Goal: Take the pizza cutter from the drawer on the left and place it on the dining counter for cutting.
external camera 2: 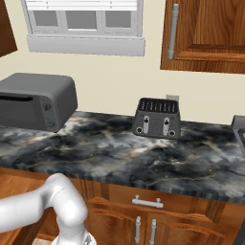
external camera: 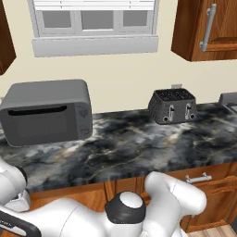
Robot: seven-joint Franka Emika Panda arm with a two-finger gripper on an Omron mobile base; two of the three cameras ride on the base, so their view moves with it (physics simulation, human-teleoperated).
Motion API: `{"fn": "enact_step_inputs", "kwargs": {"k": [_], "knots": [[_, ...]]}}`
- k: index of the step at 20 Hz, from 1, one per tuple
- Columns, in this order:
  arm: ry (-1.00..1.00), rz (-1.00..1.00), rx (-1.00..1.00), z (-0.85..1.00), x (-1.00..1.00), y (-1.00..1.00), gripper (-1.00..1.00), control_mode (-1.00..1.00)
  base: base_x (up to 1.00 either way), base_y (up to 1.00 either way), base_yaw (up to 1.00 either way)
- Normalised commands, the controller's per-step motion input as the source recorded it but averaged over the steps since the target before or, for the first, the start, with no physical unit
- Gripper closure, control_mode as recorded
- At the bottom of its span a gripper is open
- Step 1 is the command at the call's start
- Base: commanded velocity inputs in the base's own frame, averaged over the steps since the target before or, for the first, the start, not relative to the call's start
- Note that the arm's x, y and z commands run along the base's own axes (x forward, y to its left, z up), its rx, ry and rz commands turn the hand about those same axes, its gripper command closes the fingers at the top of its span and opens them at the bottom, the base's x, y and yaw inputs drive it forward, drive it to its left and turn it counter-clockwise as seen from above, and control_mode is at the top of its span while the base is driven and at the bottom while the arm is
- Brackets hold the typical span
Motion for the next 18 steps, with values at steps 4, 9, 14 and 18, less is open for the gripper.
{"fn": "enact_step_inputs", "kwargs": {"k": [4, 9, 14, 18], "knots": [[0.00, 0.00, 0.00, -0.07, 0.28, 0.28, -1.00, -1.00, 0.00, 0.00, 0.00], [0.00, 0.00, 0.00, -0.24, 0.27, 0.15, -1.00, -1.00, 0.00, 0.00, 0.00], [0.00, 0.00, 0.00, -0.32, 0.06, 0.30, -1.00, -1.00, 0.00, 0.00, 0.00], [0.00, 0.00, 0.00, -0.32, 0.00, 0.23, -1.00, -1.00, 0.00, 0.00, 0.00]]}}
